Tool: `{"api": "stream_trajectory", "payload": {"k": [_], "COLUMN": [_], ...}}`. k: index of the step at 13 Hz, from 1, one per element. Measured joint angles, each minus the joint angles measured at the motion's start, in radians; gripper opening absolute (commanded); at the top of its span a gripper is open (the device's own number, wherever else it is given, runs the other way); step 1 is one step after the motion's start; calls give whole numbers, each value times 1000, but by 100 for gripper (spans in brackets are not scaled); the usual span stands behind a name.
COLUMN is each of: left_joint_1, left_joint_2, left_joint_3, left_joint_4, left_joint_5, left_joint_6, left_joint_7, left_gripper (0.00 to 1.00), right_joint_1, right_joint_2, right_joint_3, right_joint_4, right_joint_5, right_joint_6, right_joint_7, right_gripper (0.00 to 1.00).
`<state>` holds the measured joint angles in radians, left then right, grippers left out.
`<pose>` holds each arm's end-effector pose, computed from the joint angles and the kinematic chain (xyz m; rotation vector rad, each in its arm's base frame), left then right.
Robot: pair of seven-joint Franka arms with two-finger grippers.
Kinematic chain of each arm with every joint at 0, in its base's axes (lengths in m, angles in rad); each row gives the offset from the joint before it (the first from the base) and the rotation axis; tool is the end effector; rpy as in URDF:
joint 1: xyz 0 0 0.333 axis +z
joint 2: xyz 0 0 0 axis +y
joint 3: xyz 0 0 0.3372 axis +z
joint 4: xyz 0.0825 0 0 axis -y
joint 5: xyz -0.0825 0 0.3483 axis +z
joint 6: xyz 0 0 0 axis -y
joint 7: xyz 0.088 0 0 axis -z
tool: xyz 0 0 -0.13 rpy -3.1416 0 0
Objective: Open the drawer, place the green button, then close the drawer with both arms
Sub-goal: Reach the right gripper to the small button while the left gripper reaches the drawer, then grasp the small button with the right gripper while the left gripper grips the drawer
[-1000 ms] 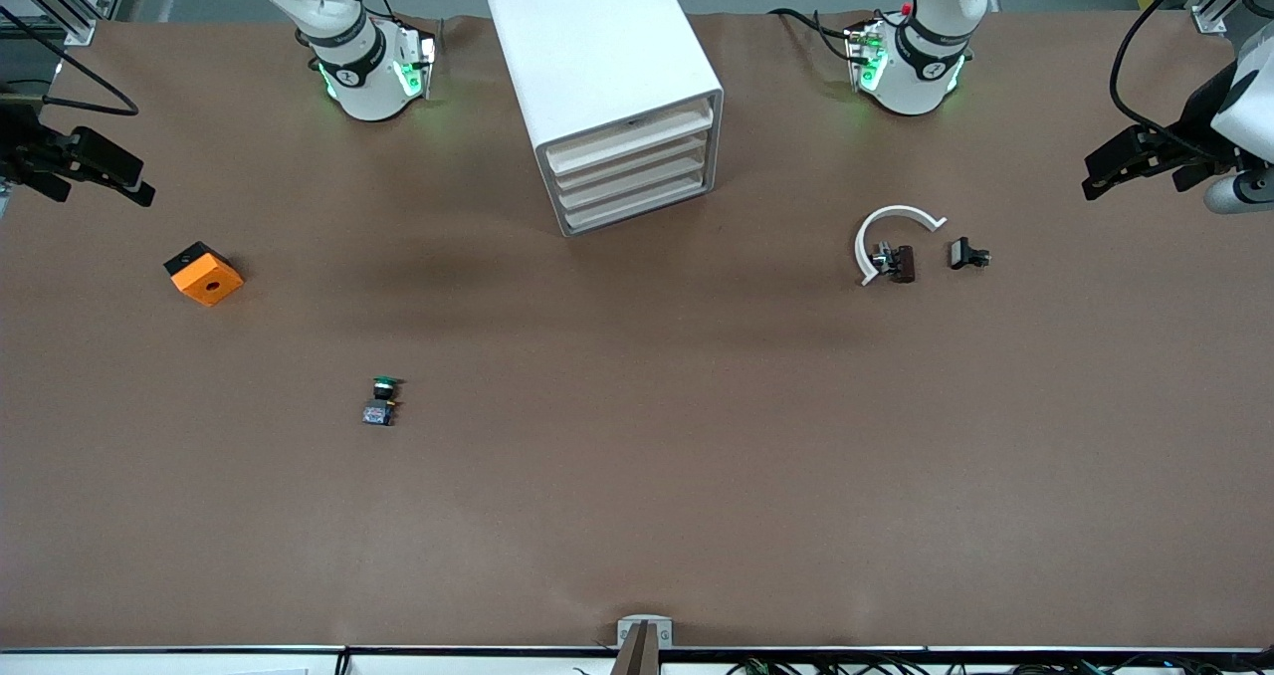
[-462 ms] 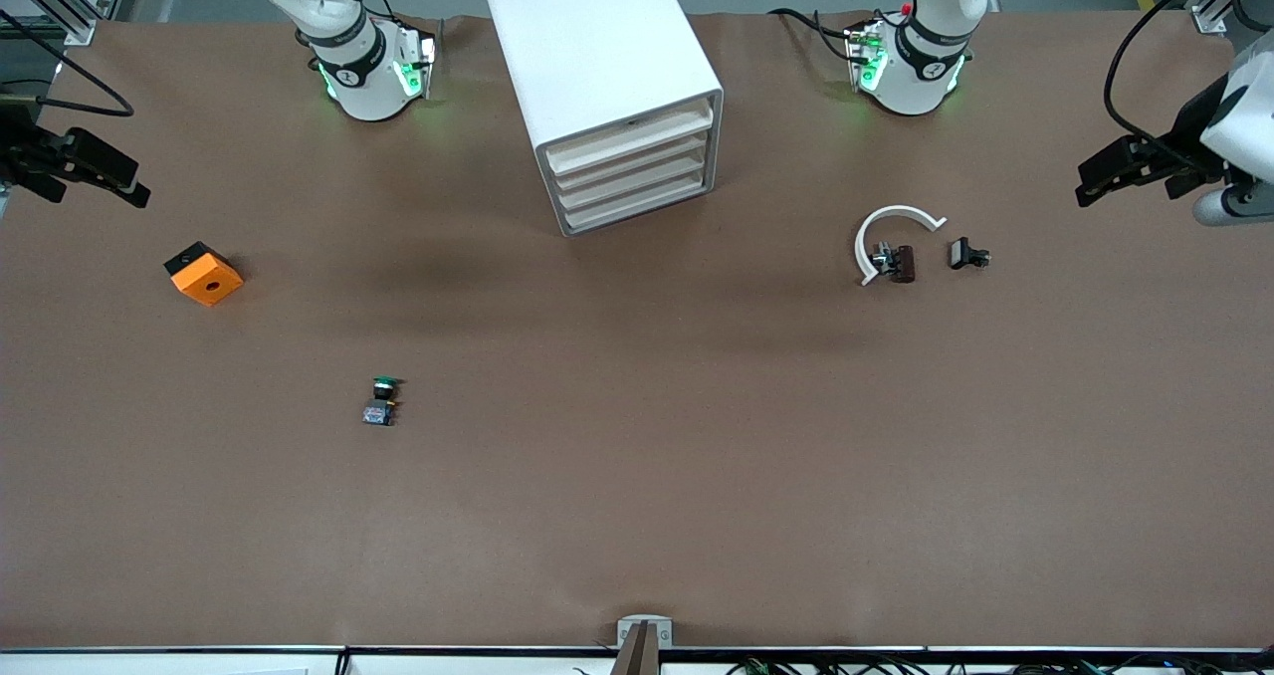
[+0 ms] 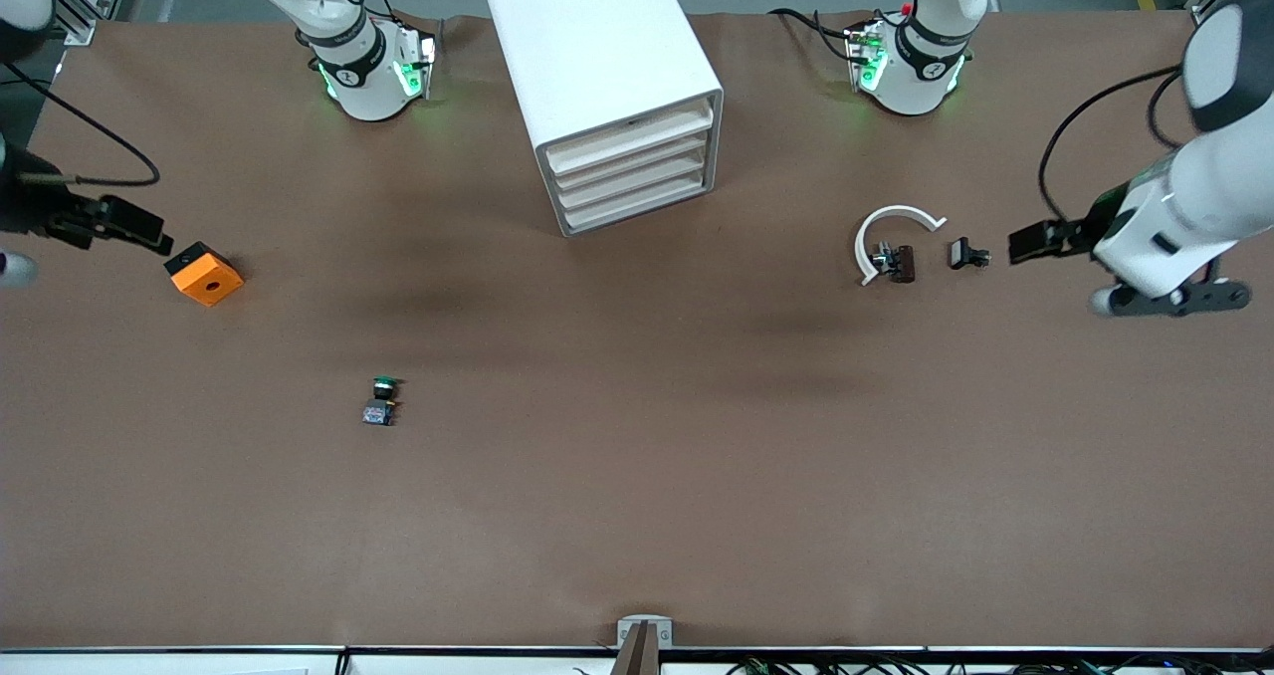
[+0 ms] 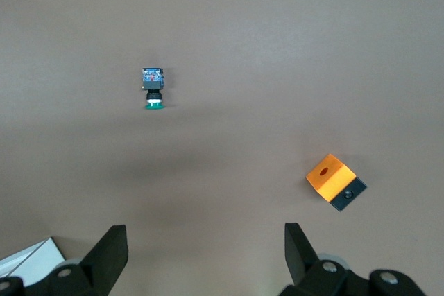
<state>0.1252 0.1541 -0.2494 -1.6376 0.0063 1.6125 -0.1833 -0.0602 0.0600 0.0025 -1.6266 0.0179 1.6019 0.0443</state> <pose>0.5506 -0.0593 0.5166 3.1233 0.0903 -0.2776 0.5340 -0.0286 0.5694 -3.1161 0.1611 0.1320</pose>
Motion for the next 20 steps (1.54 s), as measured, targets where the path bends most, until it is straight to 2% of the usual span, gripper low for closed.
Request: {"api": "stream_trajectory", "payload": {"k": [2,5,9,13,16,20], "left_joint_1": [-1,-8,-99,-211,-271,-311], "left_joint_2": [24,94,234,397,479,546], "left_joint_3": [-28,-92,-113,-115,-116,-116], "left_joint_4": [-78,-137,-132,-50,-22,-16], "left_joint_5": [0,-1,-2,-14,-117,-340], "left_joint_6": [110,179,208,205,177,44], "left_joint_7": [-83,-331,-736,-1224,-1571,-1737], "left_gripper": [100,100,100,100,100,100], "right_joint_1": [7,32,125,155,156,157], "right_joint_2": [55,128,260,396,474,562], "right_joint_3": [2,4,8,8,8,7], "right_joint_4": [6,4,-30,-37,-40,-42], "right_joint_5": [-2,-2,-1,-1,-1,-3], "right_joint_6": [15,107,337,530,634,746], "right_joint_7": [0,5,89,111,142,186], "right_gripper": [100,100,100,100,100,100]}}
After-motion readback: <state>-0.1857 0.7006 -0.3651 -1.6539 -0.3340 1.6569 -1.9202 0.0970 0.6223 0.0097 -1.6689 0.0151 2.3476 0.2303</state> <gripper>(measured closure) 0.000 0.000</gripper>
